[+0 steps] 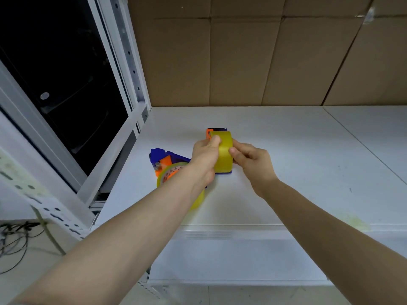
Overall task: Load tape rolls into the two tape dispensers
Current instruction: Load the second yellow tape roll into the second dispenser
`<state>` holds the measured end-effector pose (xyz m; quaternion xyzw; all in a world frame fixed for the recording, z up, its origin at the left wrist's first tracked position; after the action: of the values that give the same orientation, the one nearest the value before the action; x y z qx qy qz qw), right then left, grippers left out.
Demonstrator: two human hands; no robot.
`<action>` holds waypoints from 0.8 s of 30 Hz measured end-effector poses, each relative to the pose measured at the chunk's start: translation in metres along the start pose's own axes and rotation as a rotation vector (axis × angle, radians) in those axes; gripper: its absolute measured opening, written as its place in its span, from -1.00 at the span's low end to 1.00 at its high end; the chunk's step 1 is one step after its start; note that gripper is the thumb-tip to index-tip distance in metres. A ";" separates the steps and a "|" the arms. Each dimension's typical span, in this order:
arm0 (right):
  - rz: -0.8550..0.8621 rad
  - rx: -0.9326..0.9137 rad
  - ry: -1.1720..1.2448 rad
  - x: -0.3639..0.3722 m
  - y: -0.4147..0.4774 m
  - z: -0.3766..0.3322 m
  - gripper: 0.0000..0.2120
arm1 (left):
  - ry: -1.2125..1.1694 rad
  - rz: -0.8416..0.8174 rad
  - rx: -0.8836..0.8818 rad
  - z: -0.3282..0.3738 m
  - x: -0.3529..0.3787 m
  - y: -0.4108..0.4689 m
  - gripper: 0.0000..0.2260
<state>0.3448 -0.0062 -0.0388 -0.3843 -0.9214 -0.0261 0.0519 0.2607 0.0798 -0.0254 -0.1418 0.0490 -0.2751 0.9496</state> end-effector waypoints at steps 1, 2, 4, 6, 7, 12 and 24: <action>0.006 0.032 0.054 0.000 0.000 0.000 -0.68 | -0.002 -0.003 -0.002 0.000 0.000 0.000 -0.81; 0.022 0.071 0.107 0.000 0.002 -0.001 -0.70 | -0.004 -0.008 -0.005 0.000 0.000 0.001 -0.83; 0.084 0.136 0.123 0.001 0.009 -0.005 -0.71 | -0.002 -0.034 -0.014 0.000 0.000 0.001 -0.86; 0.119 0.162 0.068 0.004 0.016 -0.009 -0.74 | 0.002 -0.059 -0.024 -0.001 0.000 0.000 -0.90; 0.119 0.163 0.040 0.007 0.018 -0.010 -0.73 | 0.003 -0.068 -0.027 -0.001 0.000 0.000 -0.91; 0.042 0.073 -0.031 0.010 0.016 -0.009 -0.69 | 0.021 -0.056 -0.001 -0.001 0.000 0.004 -0.89; 0.108 0.206 0.116 0.004 0.019 -0.007 -0.80 | 0.068 -0.092 -0.008 0.001 0.004 0.004 -0.90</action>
<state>0.3556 0.0094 -0.0310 -0.4237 -0.8926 0.0494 0.1458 0.2665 0.0809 -0.0257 -0.1380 0.0759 -0.3231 0.9332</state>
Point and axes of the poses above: each hand's wrist, its own y-axis towards the middle knuckle, its own x-axis out of the palm, z = x × y, the point moved 6 cm from there along y, towards the middle knuckle, and after that the axes turned 8 degrees about y, right-handed, at the moved point
